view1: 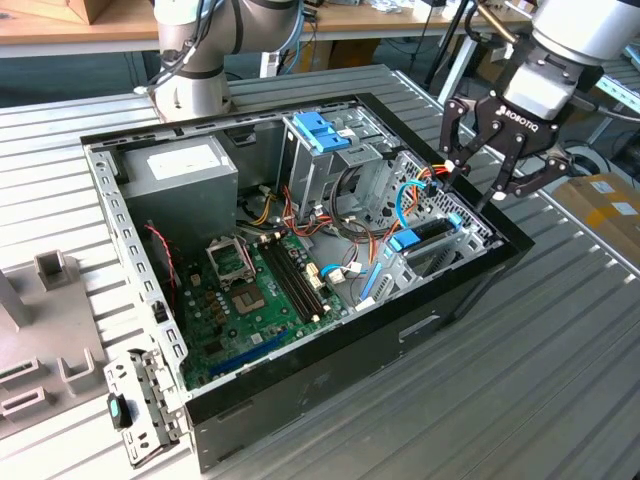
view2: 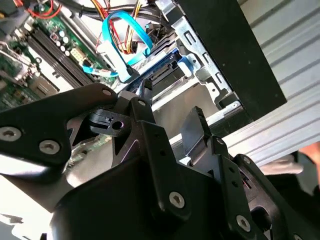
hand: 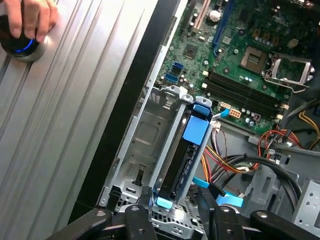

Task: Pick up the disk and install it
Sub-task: 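Insert the first disk wire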

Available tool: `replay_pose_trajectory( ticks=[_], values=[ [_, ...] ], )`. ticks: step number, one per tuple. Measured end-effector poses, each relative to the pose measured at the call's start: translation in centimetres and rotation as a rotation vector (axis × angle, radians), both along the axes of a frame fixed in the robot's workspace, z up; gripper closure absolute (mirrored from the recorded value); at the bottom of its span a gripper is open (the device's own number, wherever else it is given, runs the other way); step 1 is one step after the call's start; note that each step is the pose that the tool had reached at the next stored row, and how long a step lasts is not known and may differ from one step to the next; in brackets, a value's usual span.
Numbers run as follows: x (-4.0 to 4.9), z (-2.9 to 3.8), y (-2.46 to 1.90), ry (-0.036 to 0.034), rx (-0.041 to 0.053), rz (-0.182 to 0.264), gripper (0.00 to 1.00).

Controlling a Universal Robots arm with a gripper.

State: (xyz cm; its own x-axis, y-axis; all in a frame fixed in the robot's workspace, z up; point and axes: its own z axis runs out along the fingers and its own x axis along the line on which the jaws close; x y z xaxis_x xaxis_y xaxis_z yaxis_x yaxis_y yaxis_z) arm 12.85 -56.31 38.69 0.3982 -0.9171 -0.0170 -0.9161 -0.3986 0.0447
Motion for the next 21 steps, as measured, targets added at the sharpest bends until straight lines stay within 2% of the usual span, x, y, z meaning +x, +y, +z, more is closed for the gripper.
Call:
replay_pose_trajectory(
  ticks=[11,21],
  values=[
    [0.00,-0.10,0.00,0.0000,-0.0010,0.154,0.50],
    [0.00,-0.17,0.00,0.0000,-0.0020,0.272,0.50]
  ],
)
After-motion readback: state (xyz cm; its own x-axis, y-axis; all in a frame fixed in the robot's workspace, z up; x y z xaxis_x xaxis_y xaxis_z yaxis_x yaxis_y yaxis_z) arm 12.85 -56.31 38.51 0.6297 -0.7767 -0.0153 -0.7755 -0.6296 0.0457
